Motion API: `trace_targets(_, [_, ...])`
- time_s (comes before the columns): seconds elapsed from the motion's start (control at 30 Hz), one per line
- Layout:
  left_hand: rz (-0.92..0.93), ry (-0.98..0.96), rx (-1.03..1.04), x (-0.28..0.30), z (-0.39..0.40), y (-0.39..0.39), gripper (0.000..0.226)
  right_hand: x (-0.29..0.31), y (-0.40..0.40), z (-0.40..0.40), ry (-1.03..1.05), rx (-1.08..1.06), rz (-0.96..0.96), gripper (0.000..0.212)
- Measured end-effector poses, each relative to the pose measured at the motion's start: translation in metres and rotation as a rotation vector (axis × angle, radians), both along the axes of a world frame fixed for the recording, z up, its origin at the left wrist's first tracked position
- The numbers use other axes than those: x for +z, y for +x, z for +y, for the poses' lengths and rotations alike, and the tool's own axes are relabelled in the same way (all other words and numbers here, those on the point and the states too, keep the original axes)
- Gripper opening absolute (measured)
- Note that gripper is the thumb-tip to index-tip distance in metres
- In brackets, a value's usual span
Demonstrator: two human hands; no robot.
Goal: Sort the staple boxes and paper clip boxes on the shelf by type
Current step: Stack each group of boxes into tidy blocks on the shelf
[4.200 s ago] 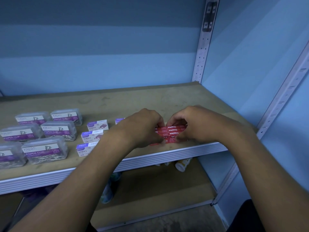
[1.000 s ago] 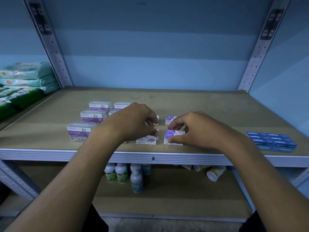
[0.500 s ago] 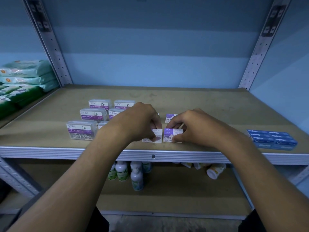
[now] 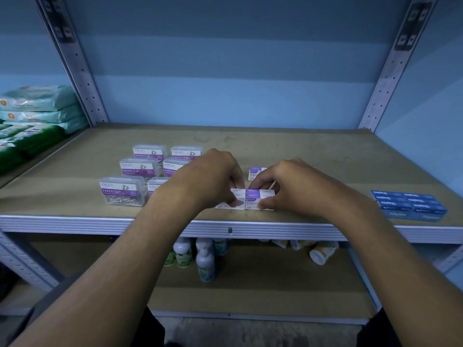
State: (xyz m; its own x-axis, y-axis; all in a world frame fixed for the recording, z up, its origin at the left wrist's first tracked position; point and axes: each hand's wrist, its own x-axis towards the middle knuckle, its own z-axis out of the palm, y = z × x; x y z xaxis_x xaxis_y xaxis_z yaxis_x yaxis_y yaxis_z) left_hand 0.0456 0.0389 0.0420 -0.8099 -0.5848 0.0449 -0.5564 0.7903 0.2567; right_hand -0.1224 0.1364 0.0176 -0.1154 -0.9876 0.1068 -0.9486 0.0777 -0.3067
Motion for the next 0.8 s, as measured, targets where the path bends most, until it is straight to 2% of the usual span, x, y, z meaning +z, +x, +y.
trace_targets(0.2, [-0.007, -0.009, 0.001, -0.002, 0.000, -0.001, 0.035, 0.001, 0.002, 0.001, 0.000, -0.018, 0.027, 0.030])
trace_targets(0.37, [0.068, -0.028, 0.011, 0.003, -0.003, 0.003, 0.040, 0.005, 0.000, 0.001, -0.043, -0.071, -0.027, 0.044])
trace_targets(0.57, [0.220, -0.066, 0.065, -0.001, -0.011, -0.002, 0.027, 0.009, -0.008, 0.002, -0.151, -0.123, -0.066, 0.025])
trace_targets(0.8, [0.131, -0.113, 0.097, -0.014, -0.019, -0.013, 0.041, 0.000, -0.013, -0.009, -0.182, -0.200, -0.002, 0.032])
